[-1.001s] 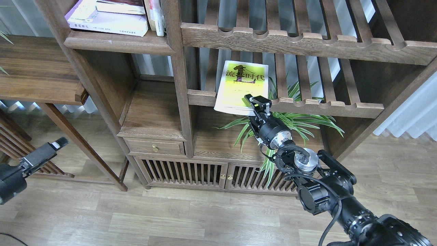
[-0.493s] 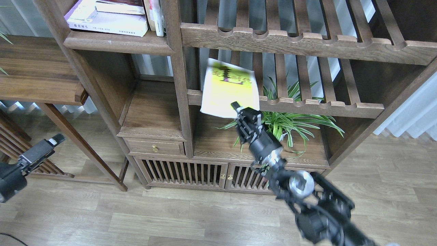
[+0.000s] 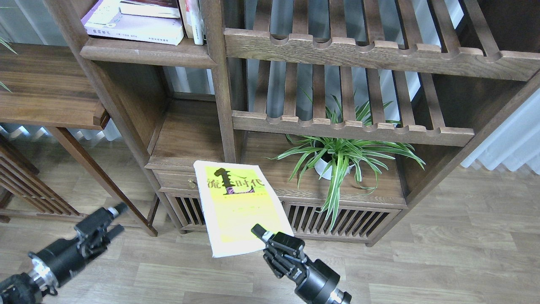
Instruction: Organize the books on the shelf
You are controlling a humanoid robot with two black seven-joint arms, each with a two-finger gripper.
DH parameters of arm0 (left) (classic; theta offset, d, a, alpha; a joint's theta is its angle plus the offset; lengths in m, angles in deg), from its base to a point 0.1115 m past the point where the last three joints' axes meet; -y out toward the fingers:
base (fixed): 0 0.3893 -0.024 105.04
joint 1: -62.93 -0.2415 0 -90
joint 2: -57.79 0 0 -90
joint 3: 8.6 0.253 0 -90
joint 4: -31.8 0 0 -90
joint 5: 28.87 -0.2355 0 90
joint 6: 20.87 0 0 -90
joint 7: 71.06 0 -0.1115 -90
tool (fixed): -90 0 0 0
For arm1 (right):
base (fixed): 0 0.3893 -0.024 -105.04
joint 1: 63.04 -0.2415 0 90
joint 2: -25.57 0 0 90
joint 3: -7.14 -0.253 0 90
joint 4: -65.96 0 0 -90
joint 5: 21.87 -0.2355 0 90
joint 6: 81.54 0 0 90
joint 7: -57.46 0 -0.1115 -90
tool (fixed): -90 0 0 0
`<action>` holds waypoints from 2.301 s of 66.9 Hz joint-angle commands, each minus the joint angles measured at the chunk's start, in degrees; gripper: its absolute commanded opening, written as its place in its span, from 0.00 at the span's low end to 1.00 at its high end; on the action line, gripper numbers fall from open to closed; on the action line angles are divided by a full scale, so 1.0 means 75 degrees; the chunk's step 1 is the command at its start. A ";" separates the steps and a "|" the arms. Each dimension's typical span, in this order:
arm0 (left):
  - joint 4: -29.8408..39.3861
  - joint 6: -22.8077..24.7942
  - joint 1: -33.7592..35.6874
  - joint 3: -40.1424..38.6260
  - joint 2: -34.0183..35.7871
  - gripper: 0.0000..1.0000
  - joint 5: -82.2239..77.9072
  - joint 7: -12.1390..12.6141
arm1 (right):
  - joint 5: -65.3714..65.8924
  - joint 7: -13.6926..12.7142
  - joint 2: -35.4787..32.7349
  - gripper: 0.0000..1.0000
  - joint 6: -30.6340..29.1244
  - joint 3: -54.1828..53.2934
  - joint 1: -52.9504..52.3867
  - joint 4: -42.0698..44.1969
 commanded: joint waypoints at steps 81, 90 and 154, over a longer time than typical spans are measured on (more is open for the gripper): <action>-0.0165 0.0000 0.1409 0.2810 -0.0882 0.00 0.1601 0.0301 | 0.0656 -0.0371 0.0210 0.06 0.0006 0.0855 0.0124 0.0568; 0.0057 0.0000 0.1456 0.2786 -0.0088 0.00 0.1554 0.0301 | 0.0691 -0.0126 0.0210 0.34 0.0006 0.0832 0.0160 0.0556; 0.0632 0.0000 0.4350 -0.0530 0.5939 0.00 -0.0403 0.0301 | 0.0867 0.0731 0.0210 0.99 0.0006 -0.1313 -0.0848 0.1693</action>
